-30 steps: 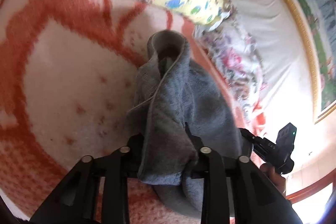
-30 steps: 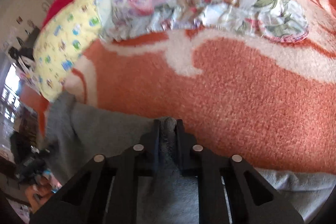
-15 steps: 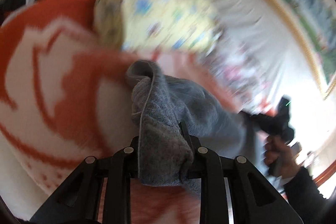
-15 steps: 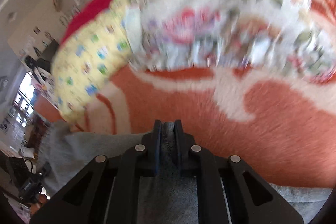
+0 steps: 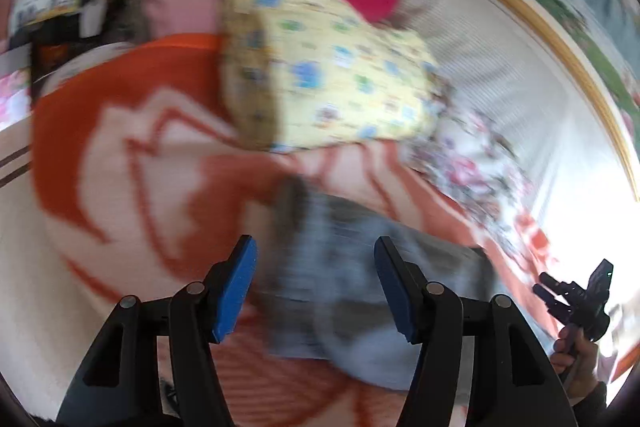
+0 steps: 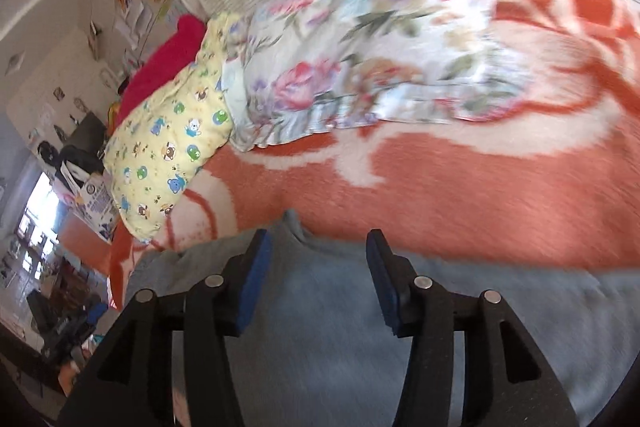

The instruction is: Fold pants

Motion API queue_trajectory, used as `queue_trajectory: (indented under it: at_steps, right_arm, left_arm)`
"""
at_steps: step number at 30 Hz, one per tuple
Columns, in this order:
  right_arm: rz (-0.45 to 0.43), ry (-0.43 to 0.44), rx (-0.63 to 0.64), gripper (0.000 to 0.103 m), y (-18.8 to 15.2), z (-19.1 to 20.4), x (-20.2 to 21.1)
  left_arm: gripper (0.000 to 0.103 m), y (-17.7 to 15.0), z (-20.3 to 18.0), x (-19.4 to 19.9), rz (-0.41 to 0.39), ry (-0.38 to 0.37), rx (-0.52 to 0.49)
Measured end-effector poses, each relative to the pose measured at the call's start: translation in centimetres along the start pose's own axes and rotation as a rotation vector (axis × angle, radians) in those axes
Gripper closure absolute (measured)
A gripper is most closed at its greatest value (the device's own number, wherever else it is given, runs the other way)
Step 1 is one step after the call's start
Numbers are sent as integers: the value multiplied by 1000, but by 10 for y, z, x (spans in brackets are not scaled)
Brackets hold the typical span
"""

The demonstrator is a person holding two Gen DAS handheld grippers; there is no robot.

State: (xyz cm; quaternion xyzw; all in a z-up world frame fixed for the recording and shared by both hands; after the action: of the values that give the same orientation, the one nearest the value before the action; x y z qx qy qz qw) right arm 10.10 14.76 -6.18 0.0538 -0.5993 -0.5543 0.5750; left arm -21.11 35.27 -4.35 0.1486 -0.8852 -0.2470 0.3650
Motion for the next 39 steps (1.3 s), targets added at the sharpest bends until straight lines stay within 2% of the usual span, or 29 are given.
queue_trajectory:
  at_steps: [5,9,12,17,20,22,23,28,31,35,36,37,38,39]
  right_arm:
    - [12,-95,-71,51,-49,-45,58]
    - [13,-171,-143,51,-89,-85,107]
    - [-11,-251,-211,51,-115,-121,152]
    - [-65,-381,-337,50,-148,-176,217]
    - [-101,-436,-405,50,-164,-202,246]
    - [-119,-455,-438,50,-171,-215,258]
    - [-128,-463,-452,50,-173,-221,264]
    - [-144,-447,-459,50,-173,-234,270]
    - [-141,-429,-448,50,-168,-238,262]
    - [-120,-419,-439,50,-162,-250,247]
    - [-114,-415,-435,50,-160,-252,243]
    - [-103,-410,-432,50,-159,-254,239]
    - [-95,-403,-424,53,-157,-256,234]
    - [-93,-392,-405,59,-153,-257,230]
  left_arm:
    - [41,-49,-81,-30,125,-108,-127]
    - [41,-107,-141,-53,271,-199,-208]
    - [37,-158,-189,-61,367,-258,-318]
    - [35,-233,-244,-65,513,-338,-479]
    - [34,-287,-272,-61,611,-378,-630]
    - [34,-310,-282,-59,639,-389,-716]
    - [34,-328,-289,-59,662,-392,-789]
    - [34,-362,-292,-64,669,-338,-1000]
    - [34,-363,-284,-69,664,-297,-1064]
    - [37,-349,-258,-83,686,-221,-1086]
    - [44,-348,-252,-88,701,-201,-1089]
    - [57,-348,-249,-90,711,-189,-1090]
    - [63,-345,-243,-94,710,-172,-1095]
    - [73,-342,-244,-96,708,-169,-1096]
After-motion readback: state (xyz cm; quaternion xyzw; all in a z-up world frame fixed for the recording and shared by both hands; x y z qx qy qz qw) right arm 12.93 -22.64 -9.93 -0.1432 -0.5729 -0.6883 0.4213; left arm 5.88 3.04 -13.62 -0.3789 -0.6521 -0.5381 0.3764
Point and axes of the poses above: each gripper's, at about its wrist camera, not at the fingertips, and x roughly against the way its jaws point, z to its left, y to its top, the point moved 8 cm from there along -x, roughly the way its jaws point, and after that the axes turned 15 degrees about x, right-handed, at the moved point
